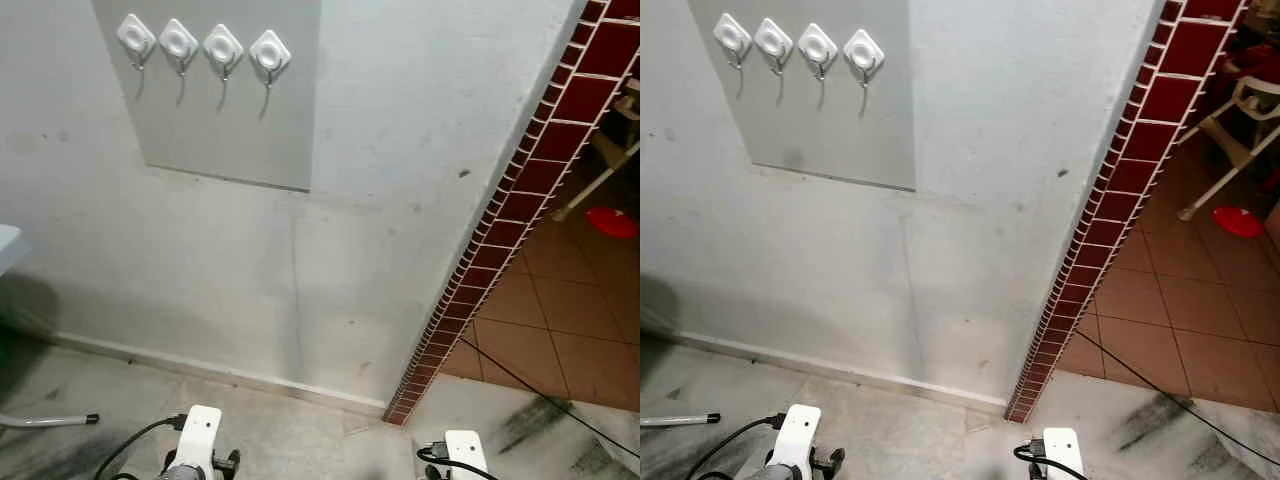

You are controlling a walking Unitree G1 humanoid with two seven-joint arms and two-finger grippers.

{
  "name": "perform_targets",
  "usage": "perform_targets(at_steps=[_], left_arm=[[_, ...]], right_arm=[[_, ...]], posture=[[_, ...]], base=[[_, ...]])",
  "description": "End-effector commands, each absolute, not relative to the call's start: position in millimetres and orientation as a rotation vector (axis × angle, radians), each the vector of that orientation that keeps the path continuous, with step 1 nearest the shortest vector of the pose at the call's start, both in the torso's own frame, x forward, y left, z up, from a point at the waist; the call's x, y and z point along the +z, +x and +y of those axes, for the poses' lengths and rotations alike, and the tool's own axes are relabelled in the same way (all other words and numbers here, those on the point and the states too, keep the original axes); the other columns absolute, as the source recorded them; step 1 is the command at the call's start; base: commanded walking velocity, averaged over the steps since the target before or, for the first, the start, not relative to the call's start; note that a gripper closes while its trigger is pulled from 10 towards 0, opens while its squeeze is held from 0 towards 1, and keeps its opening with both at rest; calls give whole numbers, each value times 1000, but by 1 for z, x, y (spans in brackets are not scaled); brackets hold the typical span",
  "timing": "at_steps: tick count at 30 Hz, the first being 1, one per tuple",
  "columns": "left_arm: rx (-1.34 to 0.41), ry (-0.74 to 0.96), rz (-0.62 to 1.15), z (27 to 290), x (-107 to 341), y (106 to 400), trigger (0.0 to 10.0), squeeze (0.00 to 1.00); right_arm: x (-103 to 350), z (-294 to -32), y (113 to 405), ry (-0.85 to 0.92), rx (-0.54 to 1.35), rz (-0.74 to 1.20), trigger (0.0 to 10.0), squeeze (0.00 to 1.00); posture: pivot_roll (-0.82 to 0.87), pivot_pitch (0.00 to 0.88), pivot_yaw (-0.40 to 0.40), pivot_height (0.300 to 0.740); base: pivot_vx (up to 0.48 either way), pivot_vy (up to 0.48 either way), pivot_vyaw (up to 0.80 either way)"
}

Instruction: Hang keys on a hook

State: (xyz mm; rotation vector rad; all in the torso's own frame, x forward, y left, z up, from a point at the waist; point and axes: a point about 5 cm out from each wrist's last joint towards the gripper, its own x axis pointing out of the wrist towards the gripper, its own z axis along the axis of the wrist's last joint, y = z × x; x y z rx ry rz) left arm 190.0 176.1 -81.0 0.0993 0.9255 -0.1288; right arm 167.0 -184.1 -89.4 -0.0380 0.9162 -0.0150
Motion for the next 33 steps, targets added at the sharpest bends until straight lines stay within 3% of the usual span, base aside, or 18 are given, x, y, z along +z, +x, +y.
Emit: perform_targets(at_steps=[1, 33], left_arm=[[-126, 93, 931, 177, -81, 190, 10000, 0], [-132, 56, 880, 168, -76, 201, 10000, 0]], right_arm=[[-89, -187, 167, -37, -28, 912, 10000, 0], [-86, -186, 173, -55, -27, 871, 10000, 0]], posture=[[0, 0, -18, 740], [-9, 0, -21, 740]], base=[[0, 0, 0], [0, 0, 0]])
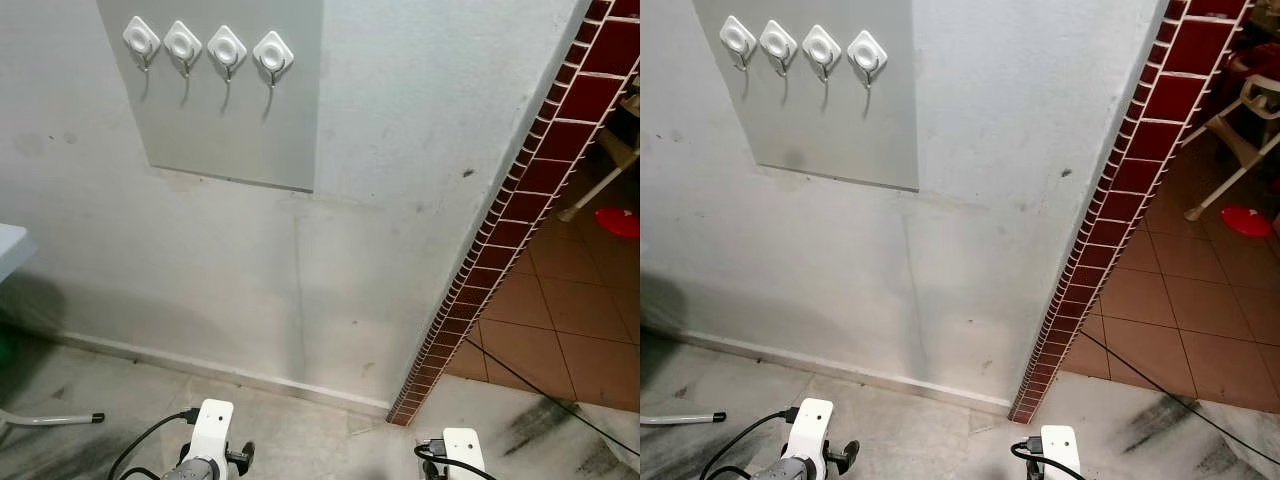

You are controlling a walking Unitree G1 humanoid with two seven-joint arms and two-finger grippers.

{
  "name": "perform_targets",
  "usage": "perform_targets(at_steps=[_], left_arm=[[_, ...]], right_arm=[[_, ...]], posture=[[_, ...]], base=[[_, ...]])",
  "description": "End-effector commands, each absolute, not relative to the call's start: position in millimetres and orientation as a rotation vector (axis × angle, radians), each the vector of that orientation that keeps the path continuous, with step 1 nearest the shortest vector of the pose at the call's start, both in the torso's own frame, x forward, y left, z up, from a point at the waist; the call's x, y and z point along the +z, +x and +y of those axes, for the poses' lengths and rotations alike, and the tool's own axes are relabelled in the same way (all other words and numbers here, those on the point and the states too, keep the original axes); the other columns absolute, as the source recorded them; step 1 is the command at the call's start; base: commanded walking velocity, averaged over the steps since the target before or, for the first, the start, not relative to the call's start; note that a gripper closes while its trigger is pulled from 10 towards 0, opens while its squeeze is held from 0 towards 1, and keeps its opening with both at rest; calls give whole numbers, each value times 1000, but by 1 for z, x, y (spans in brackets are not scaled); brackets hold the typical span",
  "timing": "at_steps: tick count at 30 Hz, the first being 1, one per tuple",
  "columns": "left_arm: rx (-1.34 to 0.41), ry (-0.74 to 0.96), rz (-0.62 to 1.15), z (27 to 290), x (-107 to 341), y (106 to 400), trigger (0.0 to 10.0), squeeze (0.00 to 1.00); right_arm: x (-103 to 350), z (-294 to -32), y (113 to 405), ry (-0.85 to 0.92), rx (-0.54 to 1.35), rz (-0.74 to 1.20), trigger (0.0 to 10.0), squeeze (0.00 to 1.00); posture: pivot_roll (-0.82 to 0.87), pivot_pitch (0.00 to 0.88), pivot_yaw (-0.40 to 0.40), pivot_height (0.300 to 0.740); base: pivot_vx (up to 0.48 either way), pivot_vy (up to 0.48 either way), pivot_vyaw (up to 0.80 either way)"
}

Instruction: Hang keys on a hook

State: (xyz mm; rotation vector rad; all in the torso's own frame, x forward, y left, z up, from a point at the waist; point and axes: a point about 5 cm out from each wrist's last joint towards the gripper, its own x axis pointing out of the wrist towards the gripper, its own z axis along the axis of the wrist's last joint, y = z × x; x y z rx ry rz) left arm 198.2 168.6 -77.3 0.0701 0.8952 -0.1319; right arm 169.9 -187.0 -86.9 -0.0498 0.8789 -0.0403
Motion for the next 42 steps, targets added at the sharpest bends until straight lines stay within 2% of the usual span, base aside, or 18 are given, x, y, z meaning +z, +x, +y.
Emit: perform_targets(at_steps=[1, 15, 42], left_arm=[[-127, 50, 879, 168, -76, 201, 10000, 0], [-120, 29, 887, 165, -77, 198, 10000, 0], [-100, 16, 898, 168, -79, 196, 10000, 0]], right_arm=[[-86, -185, 173, -73, -17, 869, 10000, 0], [-86, -187, 172, -74, 2, 876, 10000, 0], [-85, -186, 173, -101, 43, 879, 10000, 0]], posture=[[-9, 0, -23, 740], [-4, 0, -36, 740], [18, 0, -52, 740]], base=[[0, 0, 0], [0, 0, 0], [0, 0, 800]])
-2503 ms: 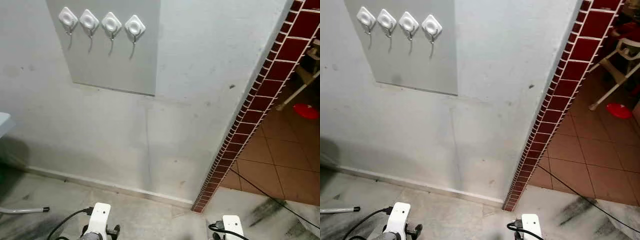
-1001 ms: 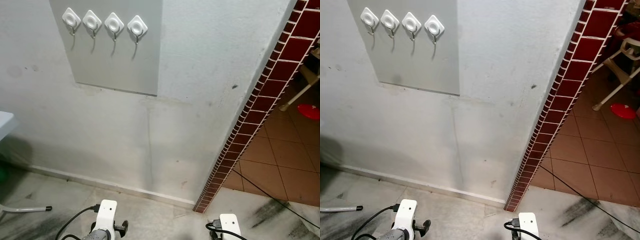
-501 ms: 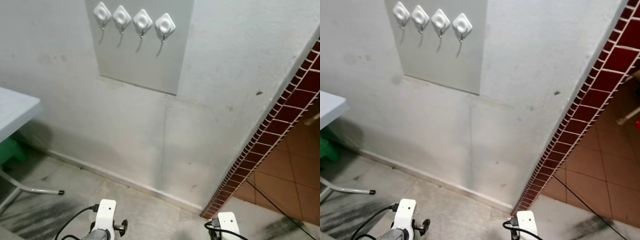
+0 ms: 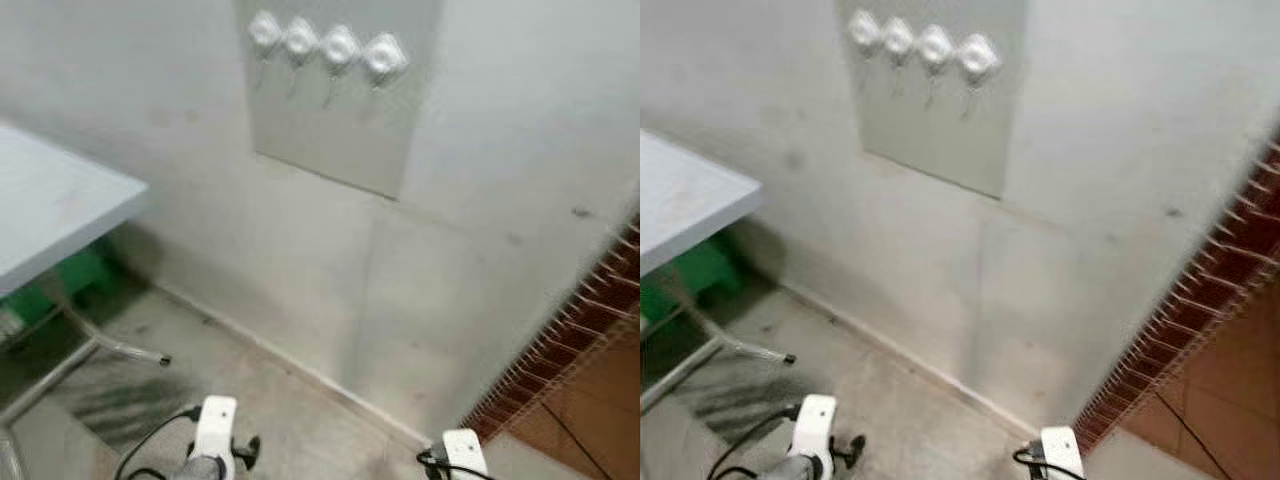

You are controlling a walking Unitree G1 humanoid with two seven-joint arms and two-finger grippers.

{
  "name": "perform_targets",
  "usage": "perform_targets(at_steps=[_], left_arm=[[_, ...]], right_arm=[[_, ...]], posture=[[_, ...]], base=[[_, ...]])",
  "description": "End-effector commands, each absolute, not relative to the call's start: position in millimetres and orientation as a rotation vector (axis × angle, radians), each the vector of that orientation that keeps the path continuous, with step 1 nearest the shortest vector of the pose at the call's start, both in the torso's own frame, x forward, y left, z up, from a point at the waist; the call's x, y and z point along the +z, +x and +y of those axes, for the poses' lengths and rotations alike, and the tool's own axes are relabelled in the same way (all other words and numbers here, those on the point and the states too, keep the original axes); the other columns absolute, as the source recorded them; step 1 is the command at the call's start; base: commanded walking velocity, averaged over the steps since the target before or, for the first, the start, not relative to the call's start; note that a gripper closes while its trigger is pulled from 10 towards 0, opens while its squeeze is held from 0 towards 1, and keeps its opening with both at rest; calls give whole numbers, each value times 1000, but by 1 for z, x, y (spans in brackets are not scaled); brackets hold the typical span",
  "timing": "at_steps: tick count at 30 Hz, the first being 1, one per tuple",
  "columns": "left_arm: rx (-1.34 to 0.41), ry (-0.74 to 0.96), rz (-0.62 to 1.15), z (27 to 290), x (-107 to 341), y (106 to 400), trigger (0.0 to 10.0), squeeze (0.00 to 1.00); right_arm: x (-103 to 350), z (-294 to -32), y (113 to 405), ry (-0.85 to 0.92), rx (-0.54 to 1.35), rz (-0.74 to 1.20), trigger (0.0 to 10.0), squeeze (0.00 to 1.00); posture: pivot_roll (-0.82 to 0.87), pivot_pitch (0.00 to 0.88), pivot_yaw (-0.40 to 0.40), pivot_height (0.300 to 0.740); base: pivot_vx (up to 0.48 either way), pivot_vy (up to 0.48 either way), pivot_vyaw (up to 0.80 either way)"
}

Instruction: Hang keys on a hook

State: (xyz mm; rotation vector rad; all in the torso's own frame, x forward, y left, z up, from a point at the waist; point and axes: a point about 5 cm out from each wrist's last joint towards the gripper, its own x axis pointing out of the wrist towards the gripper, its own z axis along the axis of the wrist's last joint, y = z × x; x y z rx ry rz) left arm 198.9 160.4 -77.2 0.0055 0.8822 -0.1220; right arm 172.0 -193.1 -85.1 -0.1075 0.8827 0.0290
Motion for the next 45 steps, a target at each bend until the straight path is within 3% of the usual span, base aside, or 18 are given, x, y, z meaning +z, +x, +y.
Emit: perform_targets(at_steps=[1, 27, 45], left_arm=[[-100, 17, 898, 168, -79, 196, 10000, 0], [-83, 6, 908, 170, -81, 192, 10000, 0], [-88, -26, 855, 165, -74, 204, 10000, 0]], right_arm=[[-85, -186, 173, -102, 44, 879, 10000, 0], [-84, -187, 176, -99, 52, 875, 10000, 0], [-83, -189, 177, -97, 52, 870, 10000, 0]], posture=[[18, 0, -52, 740], [21, 0, -59, 740], [22, 0, -67, 740]], base=[[0, 0, 800], [0, 0, 800], [0, 0, 800]])
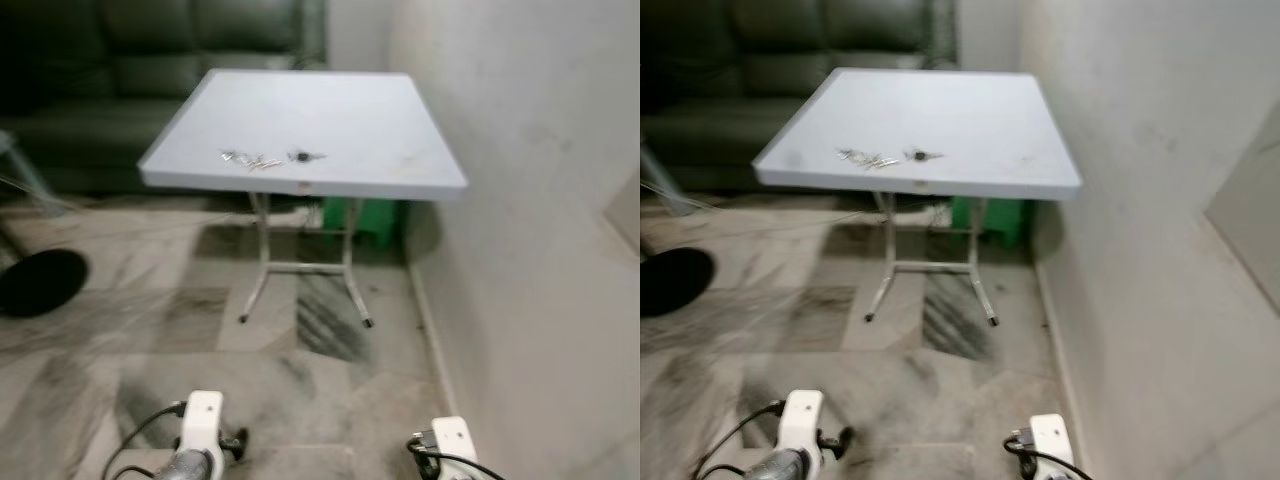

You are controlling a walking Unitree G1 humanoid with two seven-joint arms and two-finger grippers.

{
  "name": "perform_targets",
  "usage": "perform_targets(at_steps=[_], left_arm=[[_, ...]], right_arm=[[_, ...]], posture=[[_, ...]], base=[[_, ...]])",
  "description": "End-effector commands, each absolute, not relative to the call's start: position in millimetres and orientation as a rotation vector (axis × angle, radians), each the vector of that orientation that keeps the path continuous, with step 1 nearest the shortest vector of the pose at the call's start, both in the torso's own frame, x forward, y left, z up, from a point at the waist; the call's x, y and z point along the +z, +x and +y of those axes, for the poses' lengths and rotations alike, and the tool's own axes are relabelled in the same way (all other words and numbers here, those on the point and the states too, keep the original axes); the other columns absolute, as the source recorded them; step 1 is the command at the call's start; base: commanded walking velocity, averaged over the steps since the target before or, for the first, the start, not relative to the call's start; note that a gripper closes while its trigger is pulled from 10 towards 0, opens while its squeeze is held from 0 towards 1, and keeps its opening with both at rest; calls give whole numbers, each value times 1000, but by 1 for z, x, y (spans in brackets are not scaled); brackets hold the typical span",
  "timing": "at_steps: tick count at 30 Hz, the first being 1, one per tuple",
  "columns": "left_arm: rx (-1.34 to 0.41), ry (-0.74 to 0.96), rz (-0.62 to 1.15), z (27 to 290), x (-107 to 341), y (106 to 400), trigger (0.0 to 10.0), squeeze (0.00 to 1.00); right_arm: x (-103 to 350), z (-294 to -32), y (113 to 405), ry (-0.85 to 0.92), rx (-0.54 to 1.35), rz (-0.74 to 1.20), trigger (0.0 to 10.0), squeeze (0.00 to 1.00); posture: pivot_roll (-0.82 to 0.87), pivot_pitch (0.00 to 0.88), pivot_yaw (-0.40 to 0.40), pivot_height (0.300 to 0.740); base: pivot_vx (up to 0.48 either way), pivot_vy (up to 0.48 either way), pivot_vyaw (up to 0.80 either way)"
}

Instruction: Hang keys on a hook

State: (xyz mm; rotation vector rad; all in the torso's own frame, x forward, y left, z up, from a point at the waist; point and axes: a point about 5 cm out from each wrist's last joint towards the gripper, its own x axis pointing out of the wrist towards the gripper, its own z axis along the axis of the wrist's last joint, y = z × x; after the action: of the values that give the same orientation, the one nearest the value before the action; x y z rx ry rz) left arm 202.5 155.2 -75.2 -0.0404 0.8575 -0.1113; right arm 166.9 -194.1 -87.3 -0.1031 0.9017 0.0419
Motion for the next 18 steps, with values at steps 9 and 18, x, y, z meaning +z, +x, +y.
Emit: perform_targets(at_steps=[9, 18], left_arm=[[-61, -89, 797, 162, -66, 217, 10000, 0], [-95, -120, 607, 158, -39, 253, 10000, 0]], right_arm=[[-79, -188, 185, -51, 40, 829, 10000, 0], [-56, -183, 218, 8, 63, 631, 10000, 0]], posture=[[23, 0, -70, 740], [20, 0, -63, 740]], base=[[0, 0, 356], [0, 0, 0]])
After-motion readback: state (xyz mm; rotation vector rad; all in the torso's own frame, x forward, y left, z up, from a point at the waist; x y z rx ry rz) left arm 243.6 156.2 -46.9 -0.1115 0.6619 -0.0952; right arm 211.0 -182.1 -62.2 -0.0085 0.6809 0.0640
